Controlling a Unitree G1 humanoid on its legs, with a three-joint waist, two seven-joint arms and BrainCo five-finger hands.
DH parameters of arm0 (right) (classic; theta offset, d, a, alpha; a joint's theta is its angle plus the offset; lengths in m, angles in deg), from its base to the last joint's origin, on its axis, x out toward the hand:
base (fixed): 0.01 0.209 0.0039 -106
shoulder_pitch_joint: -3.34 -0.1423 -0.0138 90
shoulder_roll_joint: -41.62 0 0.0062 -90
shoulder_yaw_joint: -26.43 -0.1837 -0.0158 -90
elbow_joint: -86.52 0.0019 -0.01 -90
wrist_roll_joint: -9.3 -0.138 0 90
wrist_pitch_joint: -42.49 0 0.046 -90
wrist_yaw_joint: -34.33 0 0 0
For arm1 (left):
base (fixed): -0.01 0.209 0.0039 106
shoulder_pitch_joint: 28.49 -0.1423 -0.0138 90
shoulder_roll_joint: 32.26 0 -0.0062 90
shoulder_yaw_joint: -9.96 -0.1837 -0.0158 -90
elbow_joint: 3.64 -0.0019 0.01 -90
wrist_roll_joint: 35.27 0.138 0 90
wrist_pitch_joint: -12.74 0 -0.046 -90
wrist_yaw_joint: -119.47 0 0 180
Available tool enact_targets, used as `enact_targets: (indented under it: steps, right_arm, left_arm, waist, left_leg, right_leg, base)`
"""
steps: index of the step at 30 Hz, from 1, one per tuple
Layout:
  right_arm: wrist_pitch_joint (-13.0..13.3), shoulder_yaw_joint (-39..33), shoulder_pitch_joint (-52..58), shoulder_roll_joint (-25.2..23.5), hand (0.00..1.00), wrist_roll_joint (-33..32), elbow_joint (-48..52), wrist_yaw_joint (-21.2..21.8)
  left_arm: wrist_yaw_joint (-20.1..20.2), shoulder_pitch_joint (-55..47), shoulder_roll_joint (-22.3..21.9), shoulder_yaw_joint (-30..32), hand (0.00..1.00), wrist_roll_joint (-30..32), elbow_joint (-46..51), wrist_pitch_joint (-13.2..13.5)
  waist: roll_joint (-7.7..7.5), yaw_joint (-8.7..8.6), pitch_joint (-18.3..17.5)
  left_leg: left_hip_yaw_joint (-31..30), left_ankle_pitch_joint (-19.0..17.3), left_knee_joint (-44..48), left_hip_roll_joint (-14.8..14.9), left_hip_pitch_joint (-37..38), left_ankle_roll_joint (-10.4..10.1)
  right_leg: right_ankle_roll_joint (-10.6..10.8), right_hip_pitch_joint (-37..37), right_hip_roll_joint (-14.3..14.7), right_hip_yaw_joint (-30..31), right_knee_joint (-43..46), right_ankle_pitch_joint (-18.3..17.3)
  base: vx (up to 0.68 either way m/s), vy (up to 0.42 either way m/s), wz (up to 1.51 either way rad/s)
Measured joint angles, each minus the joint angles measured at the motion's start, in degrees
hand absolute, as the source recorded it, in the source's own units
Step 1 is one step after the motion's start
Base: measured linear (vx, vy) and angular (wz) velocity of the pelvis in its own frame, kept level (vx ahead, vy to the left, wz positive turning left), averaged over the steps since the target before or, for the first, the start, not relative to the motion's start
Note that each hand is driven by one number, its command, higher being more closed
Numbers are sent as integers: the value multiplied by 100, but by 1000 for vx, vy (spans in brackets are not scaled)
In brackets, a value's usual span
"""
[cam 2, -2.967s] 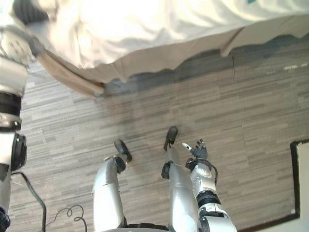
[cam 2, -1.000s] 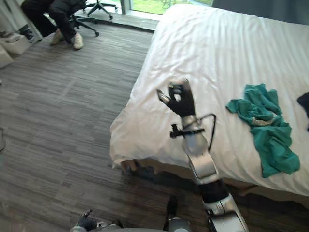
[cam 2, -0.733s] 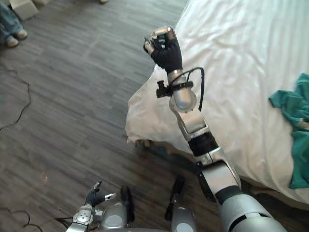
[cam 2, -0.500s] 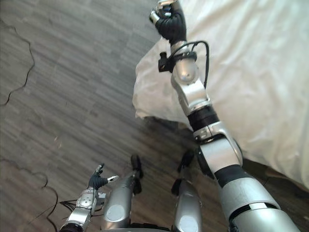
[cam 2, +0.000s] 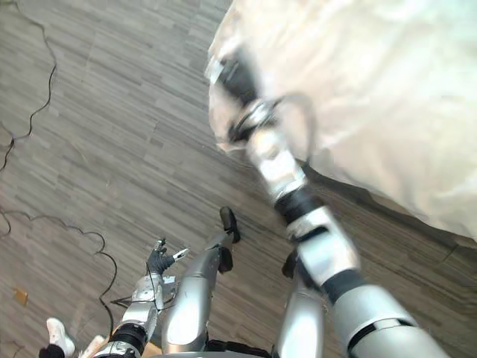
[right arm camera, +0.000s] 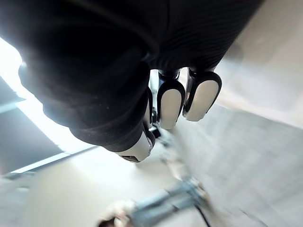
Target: Tidy the bed and pick cloth on bed and put in laundry
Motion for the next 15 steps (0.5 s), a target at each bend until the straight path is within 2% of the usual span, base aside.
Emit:
enact_targets:
  steps: [1,3,5,9,12,14,15]
  right_arm:
    - [-106,386,414,-47,100,-39,-5,183]
    - [-99,676,572,-169,100,-146,75,360]
    - [131,691,555,-307,100,-384,585,451]
    - [367,397,480,-368,100,-684,1485,439]
    - [462,-246,137,-398,100,-875,1852,389]
    - [470,-1056,-512,-376,100,-950,1946,247]
    - [557,-1686,-1049,-297,100,-1086,2041,60]
  left_arm:
    - [3,-5,-29,-6,0,2,-88,-38]
    - [4,-65,-9,-45,0,9,-291,-40]
    - [-2,-272,120,-88,0,61,-448,-41]
    - [-37,-459,363,-286,0,134,-595,-67]
    - [-116,-548,408,-286,0,182,-654,-159]
    - [-117,-554,438,-277,0,203,-650,-171]
    - [-117,-557,485,-275,0,232,-647,-175]
  waist:
    - [-3,-18,-2]
    - [-60,-53,-66]
    - [-281,-157,-348]
    - [-550,-155,-606]
    - [-647,-162,-829]
    - [-646,-166,-830]
    - [-639,-170,-826]
  left_leg:
    - [-16,-3,-41,-16,246,-7]
    - [-8,-16,-158,-43,679,-29]
    - [3,-53,-352,-101,945,-78]
    - [63,-21,-526,-127,1269,-127]
    - [110,-2,-524,-170,1328,-156]
    - [141,25,-516,-194,1342,-118]
    - [174,26,-495,-209,1304,-116]
  right_leg:
    - [16,232,9,-25,17,-51]
    - [47,610,12,-24,11,-136]
    - [96,855,26,3,-148,-165]
    - [138,1209,99,41,-504,-15]
    - [138,1265,102,93,-583,121]
    - [132,1247,96,172,-598,202]
    - [117,1192,84,217,-609,248]
  base:
    - [39,4,3]
    - [-4,12,-3]
    - [-21,22,-6]
    - [17,0,-8]
    - [52,22,-6]
    - [31,29,-13]
    - [10,31,-13]
